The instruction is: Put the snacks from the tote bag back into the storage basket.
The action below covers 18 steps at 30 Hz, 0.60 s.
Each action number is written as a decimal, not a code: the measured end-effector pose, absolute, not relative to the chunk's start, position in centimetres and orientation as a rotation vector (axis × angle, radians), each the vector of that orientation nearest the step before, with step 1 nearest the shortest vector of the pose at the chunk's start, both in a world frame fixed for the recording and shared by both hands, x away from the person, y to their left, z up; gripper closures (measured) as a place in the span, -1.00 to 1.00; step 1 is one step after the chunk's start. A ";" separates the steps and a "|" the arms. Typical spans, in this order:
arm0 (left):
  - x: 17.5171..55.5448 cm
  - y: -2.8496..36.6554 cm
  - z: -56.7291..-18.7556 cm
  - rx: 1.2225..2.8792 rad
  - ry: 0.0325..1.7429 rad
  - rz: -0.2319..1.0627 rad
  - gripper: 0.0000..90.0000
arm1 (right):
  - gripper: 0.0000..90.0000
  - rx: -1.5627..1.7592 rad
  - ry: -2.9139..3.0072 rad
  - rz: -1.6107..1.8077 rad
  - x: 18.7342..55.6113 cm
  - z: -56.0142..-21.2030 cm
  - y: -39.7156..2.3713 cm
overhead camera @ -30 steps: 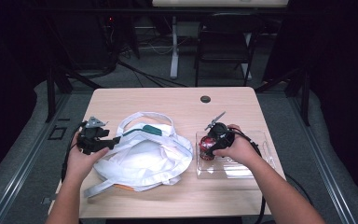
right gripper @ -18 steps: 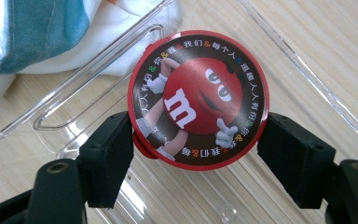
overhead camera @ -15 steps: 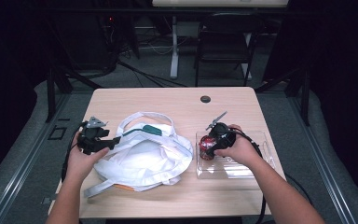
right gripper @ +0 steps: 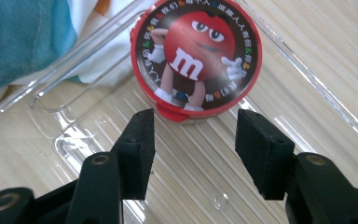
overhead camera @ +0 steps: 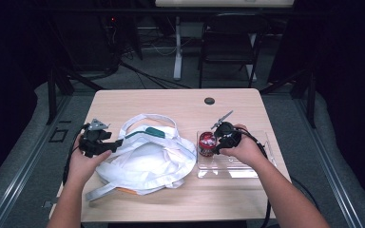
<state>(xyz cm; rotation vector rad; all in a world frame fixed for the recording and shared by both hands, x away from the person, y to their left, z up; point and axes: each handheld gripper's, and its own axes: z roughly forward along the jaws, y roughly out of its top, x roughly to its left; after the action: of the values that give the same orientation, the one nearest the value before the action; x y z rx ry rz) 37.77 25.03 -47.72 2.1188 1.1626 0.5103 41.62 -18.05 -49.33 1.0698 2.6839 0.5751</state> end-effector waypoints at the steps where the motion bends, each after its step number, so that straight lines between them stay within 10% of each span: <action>1: 37.8 25.1 -47.7 2.121 1.164 0.511 -0.03 | 0.06 1.070 2.677 0.582 41.6 -49.3 -18.0; 18: 37.7 25.0 -47.7 2.121 1.164 0.508 -0.03 | 0.24 1.063 2.667 0.581 40.7 -48.8 -17.7</action>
<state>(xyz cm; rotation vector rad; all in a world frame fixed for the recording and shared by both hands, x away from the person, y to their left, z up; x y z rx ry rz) 37.75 24.99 -47.70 2.1206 1.1641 0.5084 40.72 -17.69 -48.83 1.0629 2.6670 0.5813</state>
